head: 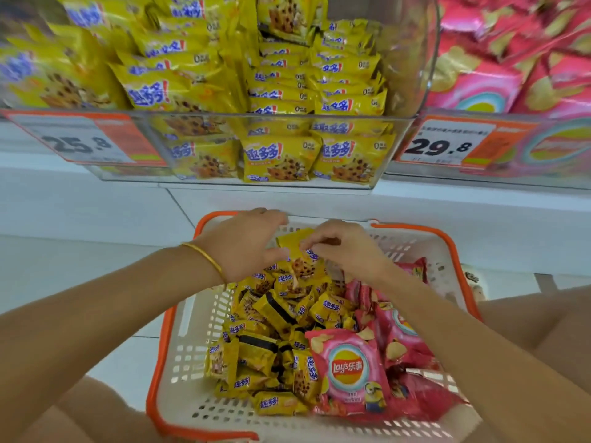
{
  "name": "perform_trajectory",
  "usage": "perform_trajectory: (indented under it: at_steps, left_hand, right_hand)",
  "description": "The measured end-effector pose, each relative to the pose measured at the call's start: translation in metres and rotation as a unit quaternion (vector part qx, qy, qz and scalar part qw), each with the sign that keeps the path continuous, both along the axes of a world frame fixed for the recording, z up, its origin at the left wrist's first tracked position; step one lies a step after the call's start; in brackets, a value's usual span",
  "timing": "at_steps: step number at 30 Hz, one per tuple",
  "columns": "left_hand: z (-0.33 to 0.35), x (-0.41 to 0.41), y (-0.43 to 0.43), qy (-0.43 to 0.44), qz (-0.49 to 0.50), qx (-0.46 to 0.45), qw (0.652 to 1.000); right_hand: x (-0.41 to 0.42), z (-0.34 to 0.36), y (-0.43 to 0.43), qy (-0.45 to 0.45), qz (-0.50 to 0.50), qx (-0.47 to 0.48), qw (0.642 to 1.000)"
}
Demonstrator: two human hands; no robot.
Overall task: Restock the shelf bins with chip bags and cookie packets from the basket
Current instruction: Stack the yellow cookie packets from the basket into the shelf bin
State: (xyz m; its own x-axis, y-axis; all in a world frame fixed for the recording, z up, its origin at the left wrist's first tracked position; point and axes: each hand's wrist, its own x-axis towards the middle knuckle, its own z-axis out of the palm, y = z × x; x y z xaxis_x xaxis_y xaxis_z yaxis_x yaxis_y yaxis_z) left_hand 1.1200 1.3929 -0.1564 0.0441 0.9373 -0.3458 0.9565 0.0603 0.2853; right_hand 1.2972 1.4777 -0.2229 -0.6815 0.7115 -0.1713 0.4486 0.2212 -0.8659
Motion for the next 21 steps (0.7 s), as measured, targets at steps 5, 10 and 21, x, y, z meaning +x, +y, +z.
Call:
perform_trajectory:
  at_steps: [5,10,21]
  left_hand:
    - [0.039,0.008,0.001,-0.112,0.048,0.009,0.993]
    - [0.093,0.009,-0.01,-0.298,0.083,0.111,0.945]
    - [0.125,-0.045,0.013,0.009,0.08,0.424,0.902]
  right_hand:
    - [0.005,0.07,-0.038,0.168,-0.026,-0.085,0.982]
    - [0.013,0.121,-0.054,0.183,-0.072,-0.092,0.976]
    - [-0.085,0.23,0.052,-0.111,-0.196,0.398,0.89]
